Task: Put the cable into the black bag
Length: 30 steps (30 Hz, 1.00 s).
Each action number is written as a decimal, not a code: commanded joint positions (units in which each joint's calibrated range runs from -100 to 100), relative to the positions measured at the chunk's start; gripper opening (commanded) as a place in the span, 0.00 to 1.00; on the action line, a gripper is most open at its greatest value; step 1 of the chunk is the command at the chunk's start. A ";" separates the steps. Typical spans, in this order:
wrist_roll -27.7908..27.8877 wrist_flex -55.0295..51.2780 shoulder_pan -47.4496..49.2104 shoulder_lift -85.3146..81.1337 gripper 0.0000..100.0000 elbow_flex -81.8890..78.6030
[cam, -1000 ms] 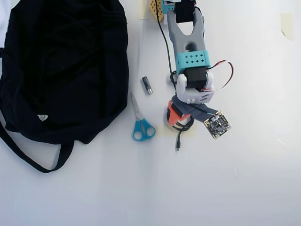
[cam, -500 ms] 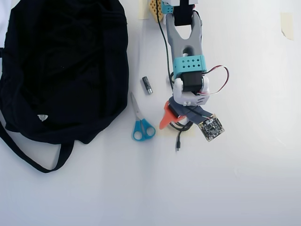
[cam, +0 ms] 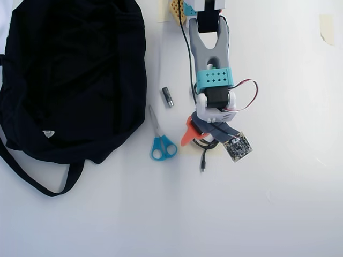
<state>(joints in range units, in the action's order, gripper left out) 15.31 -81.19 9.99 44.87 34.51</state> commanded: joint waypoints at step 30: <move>0.42 1.00 -0.34 3.34 0.36 2.32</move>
<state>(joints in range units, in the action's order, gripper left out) 15.41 -80.76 9.63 48.53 35.14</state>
